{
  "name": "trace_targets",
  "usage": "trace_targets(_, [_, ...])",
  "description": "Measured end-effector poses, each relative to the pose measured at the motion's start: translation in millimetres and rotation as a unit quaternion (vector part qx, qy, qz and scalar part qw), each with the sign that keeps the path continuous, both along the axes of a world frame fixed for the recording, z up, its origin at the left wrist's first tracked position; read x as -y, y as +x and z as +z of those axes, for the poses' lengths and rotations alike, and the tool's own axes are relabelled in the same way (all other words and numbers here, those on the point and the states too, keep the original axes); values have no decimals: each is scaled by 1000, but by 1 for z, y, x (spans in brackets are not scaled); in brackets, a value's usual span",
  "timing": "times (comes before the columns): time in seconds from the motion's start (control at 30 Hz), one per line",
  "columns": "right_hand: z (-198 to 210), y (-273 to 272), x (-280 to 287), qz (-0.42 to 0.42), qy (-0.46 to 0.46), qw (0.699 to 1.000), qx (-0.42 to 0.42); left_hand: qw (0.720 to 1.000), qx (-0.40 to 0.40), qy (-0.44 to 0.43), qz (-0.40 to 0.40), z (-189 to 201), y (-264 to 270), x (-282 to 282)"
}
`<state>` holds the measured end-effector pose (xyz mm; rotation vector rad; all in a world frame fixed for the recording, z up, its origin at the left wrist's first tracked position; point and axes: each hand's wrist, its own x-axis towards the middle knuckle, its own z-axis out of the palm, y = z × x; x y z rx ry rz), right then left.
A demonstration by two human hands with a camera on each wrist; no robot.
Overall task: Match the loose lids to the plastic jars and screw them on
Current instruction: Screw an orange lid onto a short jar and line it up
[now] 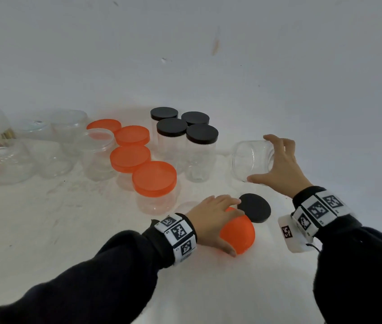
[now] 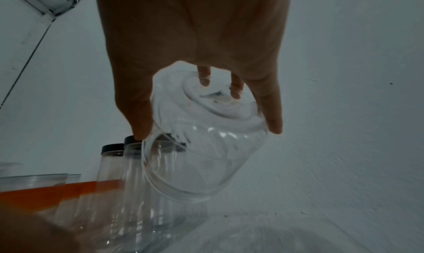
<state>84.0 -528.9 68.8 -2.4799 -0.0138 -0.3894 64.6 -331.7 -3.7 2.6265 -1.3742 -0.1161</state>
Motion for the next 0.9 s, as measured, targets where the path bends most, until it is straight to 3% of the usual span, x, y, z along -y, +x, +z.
trace_targets(0.2, [-2, -18, 2, -20, 25, 999, 17, 996, -18, 83, -21, -12, 2, 16])
trace_targets(0.43, [-7, -27, 0, -30, 35, 999, 16, 997, -29, 73, 2, -13, 1, 22])
trace_targets(0.7, [10, -33, -23, -7, 76, 995, 62, 995, -63, -68, 39, 24, -7, -21])
trace_targets(0.9, [30, -20, -64, 19, 134, 986, 97, 966, -77, -215, 122, 57, -15, -93])
